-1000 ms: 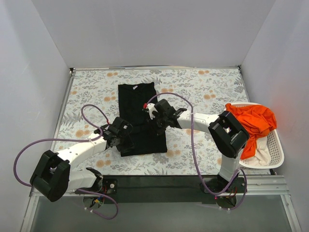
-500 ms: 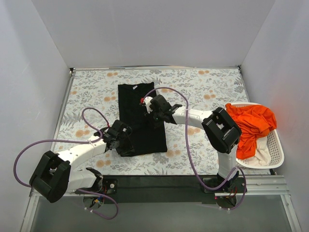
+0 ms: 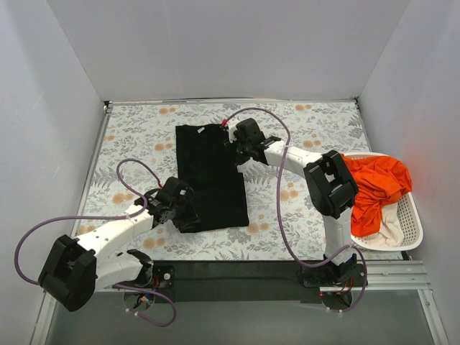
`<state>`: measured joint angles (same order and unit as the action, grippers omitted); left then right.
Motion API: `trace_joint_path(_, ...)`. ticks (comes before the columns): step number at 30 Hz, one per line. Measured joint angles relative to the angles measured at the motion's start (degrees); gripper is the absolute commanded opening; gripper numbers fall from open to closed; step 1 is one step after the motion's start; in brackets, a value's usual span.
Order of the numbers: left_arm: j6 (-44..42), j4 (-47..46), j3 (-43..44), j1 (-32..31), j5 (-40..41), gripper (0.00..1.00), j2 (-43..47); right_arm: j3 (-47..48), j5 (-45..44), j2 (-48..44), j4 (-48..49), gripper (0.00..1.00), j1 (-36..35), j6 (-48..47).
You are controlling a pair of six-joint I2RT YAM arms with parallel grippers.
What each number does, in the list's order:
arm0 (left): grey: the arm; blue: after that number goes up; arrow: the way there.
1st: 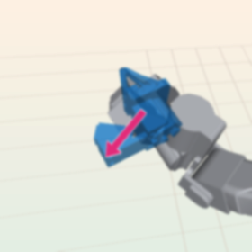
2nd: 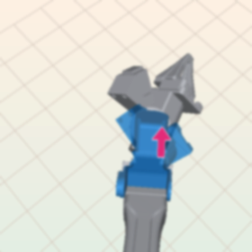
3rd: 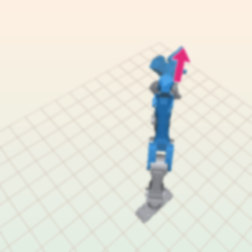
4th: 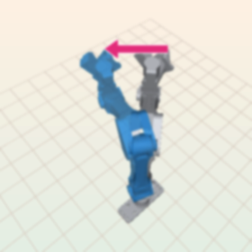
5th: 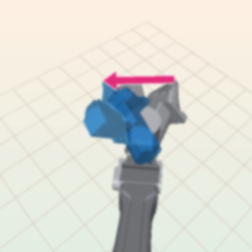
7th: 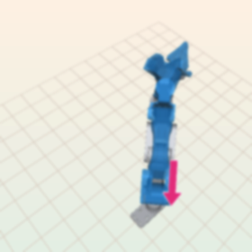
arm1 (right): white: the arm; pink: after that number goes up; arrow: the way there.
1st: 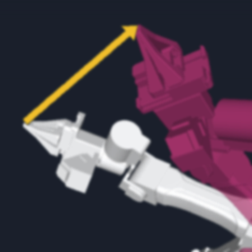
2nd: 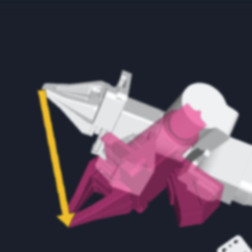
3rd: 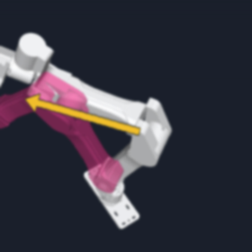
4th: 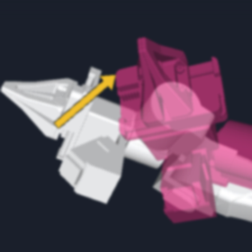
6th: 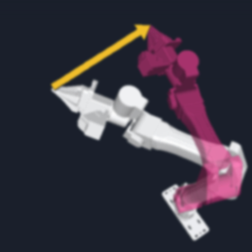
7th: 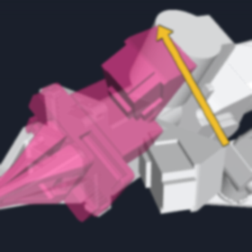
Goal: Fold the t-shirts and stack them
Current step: Fold the tshirt
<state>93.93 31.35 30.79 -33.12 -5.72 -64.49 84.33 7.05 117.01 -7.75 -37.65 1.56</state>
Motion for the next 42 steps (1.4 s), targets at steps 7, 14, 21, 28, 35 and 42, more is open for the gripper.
trace_joint_path(7, -1.64, -0.61, 10.36, 1.29, 7.45, 0.34, 0.79, -9.99, 8.22, -11.52, 1.55, 0.34, 2.34, 4.04)
trace_joint_path(14, -6.12, -7.1, 17.03, 9.64, 8.76, 0.29, -10.08, -13.31, 19.74, -14.03, 4.55, 0.33, 4.0, 7.52)
trace_joint_path(21, -7.21, -11.91, 17.99, 14.69, 7.54, 0.25, -21.27, -12.09, 31.93, -6.56, 10.56, 0.33, 2.82, 11.08)
trace_joint_path(28, -5.81, -16.87, 17.9, 17.79, 4.13, 0.26, -26.49, -5.46, 37.77, 2.91, 12.37, 0.33, 1.2, 13.6)
trace_joint_path(35, -5.2, -18.6, 16.83, 17.79, 3.17, 0.3, -26.51, 1.79, 39.04, 10.29, 14.14, 0.33, 1.25, 16.61)
trace_joint_path(42, -5.07, -17.22, 12.48, 17.79, 3.26, 0.38, -17.55, 2.49, 40.09, 13.94, 15.23, 0.32, 2.08, 19.37)
